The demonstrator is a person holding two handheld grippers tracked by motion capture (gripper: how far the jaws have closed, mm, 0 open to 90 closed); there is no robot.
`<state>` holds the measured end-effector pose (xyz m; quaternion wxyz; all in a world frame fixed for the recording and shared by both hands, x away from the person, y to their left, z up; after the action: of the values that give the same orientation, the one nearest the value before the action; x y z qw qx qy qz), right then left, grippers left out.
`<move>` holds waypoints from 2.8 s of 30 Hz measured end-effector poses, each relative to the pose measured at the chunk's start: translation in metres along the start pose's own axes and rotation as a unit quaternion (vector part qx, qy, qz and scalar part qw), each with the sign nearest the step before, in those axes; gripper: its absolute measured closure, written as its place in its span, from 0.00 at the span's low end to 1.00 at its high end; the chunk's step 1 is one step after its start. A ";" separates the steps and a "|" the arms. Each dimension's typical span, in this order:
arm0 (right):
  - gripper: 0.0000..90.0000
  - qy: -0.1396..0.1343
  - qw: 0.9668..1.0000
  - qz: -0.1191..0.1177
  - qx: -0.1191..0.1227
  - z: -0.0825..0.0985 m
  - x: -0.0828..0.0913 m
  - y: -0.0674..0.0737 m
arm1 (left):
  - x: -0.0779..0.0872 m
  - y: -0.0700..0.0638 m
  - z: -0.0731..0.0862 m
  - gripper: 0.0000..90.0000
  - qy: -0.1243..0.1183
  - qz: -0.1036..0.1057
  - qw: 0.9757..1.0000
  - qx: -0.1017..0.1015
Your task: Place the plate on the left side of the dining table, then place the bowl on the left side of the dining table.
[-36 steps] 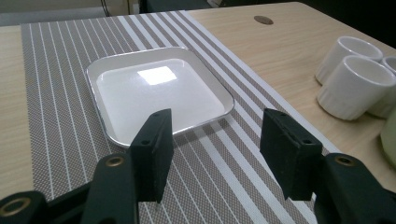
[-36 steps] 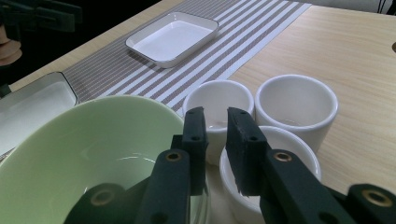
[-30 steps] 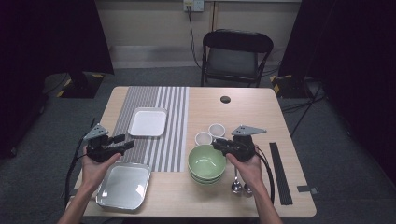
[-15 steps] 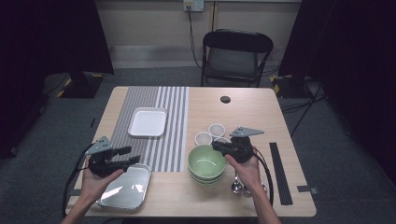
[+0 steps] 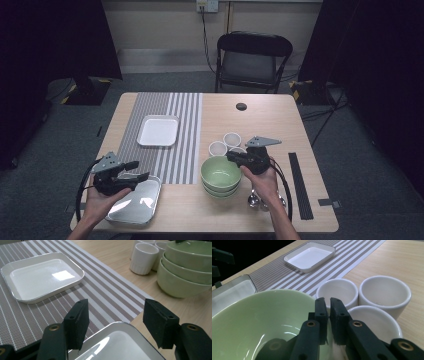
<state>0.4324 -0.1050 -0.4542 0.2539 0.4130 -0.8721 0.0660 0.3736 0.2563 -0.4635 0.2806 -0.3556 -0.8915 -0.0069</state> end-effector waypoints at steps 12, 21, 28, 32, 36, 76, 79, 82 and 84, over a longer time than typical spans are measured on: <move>0.95 -0.003 1.000 -0.012 -0.009 0.001 -0.003 -0.001 | -0.004 -0.030 -0.007 0.43 0.001 0.022 0.999 -0.026; 0.95 0.006 1.000 -0.010 -0.005 0.003 -0.004 -0.001 | -0.018 -0.053 -0.019 0.51 0.000 0.061 0.997 -0.041; 0.91 -0.005 1.000 -0.013 -0.008 0.000 -0.005 -0.004 | -0.030 -0.067 -0.029 0.58 0.001 0.078 0.996 -0.052; 0.97 -0.005 1.000 -0.023 -0.008 -0.001 -0.007 -0.002 | -0.034 -0.075 -0.036 0.62 0.001 0.092 0.995 -0.050; 0.97 -0.007 1.000 -0.024 -0.012 -0.001 -0.008 -0.002 | -0.042 -0.085 -0.044 0.72 -0.003 0.114 0.992 -0.061; 0.99 -0.002 0.999 -0.037 -0.011 0.000 -0.010 -0.004 | -0.141 -0.096 -0.065 0.93 0.028 0.143 0.989 0.009; 0.99 -0.002 0.999 -0.037 -0.010 0.000 -0.010 -0.004 | -0.135 -0.102 -0.068 0.86 0.018 0.161 0.987 0.009; 0.99 -0.003 0.999 -0.039 -0.010 0.000 -0.010 -0.005 | -0.126 -0.113 -0.073 0.78 0.005 0.190 0.982 0.001; 0.99 -0.003 0.999 -0.038 -0.010 0.000 -0.010 -0.004 | -0.119 -0.120 -0.074 0.76 -0.002 0.201 0.980 -0.008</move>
<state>0.4408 -0.1010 -0.4600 0.2573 0.4434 -0.8573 0.0462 0.4036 0.0759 -0.4389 0.2718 -0.5300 -0.8021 0.0428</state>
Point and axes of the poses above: each handheld gripper's, and its own axes: x roughly backward along the jaws, z roughly out of its underside, y roughly to its left, the point moved 6 cm from there along -x, roughly forward along the jaws, and after that the axes turned 6 degrees about x, right-handed, at the moved point
